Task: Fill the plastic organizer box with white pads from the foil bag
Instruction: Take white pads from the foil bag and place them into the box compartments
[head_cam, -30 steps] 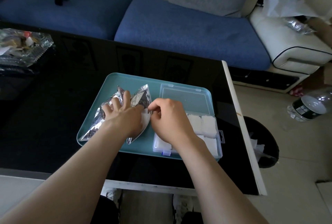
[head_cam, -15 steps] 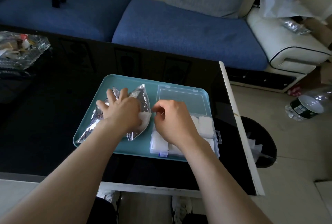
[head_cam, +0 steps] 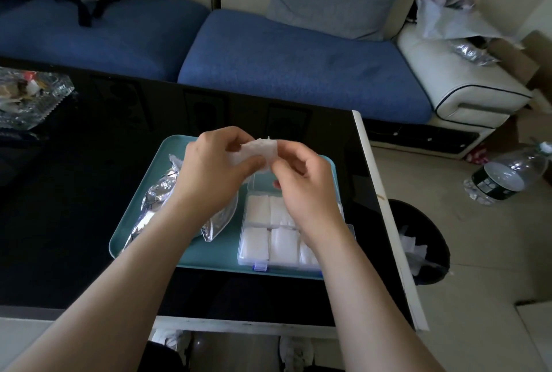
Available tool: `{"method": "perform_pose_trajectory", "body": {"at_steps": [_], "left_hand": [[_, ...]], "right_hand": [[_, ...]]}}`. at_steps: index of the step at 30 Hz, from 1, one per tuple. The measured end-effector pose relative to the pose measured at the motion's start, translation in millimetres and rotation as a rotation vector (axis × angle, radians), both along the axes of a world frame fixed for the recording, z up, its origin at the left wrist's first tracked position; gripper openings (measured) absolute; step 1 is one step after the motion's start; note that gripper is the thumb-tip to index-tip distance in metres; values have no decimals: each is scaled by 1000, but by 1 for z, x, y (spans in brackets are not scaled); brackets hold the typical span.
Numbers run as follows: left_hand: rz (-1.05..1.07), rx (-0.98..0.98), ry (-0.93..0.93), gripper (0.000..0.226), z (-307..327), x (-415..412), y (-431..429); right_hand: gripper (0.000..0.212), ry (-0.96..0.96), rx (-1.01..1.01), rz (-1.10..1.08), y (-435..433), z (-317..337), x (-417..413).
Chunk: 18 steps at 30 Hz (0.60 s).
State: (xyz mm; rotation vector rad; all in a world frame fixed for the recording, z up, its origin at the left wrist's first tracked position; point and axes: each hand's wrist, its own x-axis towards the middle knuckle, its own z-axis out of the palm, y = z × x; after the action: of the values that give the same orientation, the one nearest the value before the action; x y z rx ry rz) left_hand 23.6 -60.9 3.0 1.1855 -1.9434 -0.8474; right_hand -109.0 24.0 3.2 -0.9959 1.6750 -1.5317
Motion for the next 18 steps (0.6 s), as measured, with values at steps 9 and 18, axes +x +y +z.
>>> {"method": "perform_pose_trajectory", "body": {"at_steps": [9,18], "left_hand": [[-200,585,458,23,8,-20,17],[-213,909,729,27,5,-41,18]], "right_hand": [[19,-69,47,-46,13,14,-17],[30,-103,10,-231,11,13,-36]]}}
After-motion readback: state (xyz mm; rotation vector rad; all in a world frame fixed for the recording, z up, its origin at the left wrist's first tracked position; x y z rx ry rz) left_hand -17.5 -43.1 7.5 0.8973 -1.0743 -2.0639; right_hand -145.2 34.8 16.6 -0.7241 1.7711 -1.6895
